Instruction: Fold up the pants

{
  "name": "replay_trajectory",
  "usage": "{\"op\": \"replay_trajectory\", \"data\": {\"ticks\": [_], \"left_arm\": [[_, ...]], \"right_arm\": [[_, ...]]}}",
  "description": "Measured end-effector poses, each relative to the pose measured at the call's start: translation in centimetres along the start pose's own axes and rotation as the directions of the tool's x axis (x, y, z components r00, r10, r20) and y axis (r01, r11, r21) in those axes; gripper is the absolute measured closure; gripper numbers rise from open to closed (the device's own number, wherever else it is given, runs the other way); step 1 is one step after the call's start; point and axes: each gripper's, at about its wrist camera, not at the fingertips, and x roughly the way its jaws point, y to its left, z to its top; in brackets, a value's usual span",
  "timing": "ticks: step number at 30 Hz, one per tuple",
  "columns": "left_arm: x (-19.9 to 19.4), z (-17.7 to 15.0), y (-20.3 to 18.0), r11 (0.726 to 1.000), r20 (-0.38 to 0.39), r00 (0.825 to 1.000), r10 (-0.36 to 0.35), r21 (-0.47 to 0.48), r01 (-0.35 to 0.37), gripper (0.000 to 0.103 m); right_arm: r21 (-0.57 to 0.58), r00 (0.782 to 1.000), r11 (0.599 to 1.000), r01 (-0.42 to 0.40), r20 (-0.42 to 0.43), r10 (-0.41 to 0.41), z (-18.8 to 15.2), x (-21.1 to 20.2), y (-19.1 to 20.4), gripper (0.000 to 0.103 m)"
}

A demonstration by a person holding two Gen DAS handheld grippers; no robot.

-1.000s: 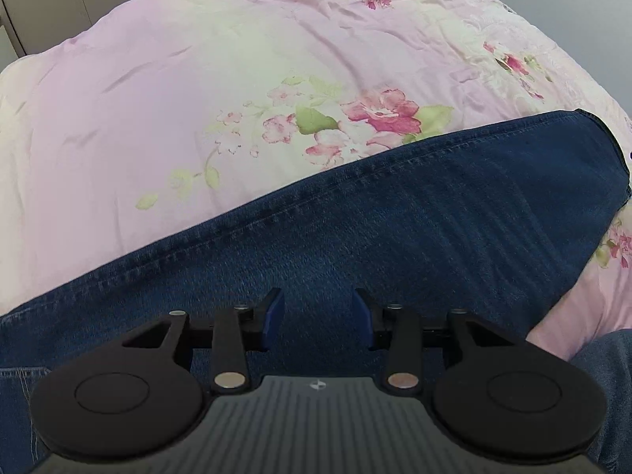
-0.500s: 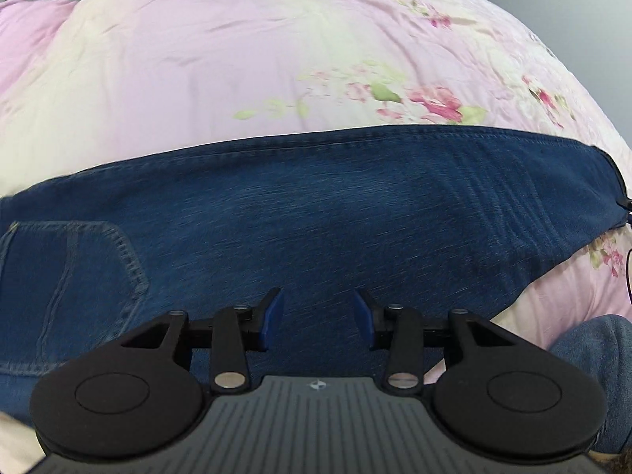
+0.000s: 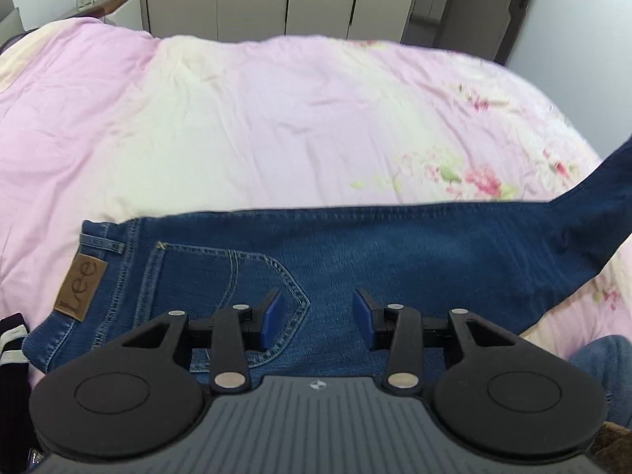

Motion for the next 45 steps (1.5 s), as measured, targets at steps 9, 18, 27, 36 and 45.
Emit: {"op": "replay_trajectory", "data": {"ticks": [9, 18, 27, 36, 45], "left_arm": [[-1.5, -1.7, 2.6, 0.986, 0.046, 0.994, -0.102, -0.128, 0.107, 0.055], [1.3, -5.2, 4.2, 0.970, -0.009, 0.991, -0.131, -0.209, 0.126, 0.055], [5.0, -7.5, 4.3, 0.928, -0.021, 0.974, -0.225, -0.308, 0.208, 0.055], [5.6, -8.0, 4.0, 0.938, -0.019, 0.987, -0.157, -0.315, 0.143, 0.055], [6.4, -7.9, 2.9, 0.972, -0.054, 0.997, -0.059, -0.229, 0.045, 0.055]], "right_arm": [[-0.209, 0.955, 0.962, -0.174, -0.275, 0.113, -10.8, 9.9, 18.8, 0.095], [-0.352, 0.781, 0.898, -0.264, -0.625, -0.016, -31.6, 18.0, 23.0, 0.095], [-0.635, 0.752, 0.685, -0.357, -0.630, -0.193, -43.0, 15.4, 21.3, 0.065], [-0.524, 0.829, 0.809, -0.265, -0.552, -0.086, -38.8, 14.9, 23.2, 0.053], [-0.564, 0.808, 0.809, -0.167, -0.548, -0.215, -42.1, 22.2, 24.9, 0.071]]}}
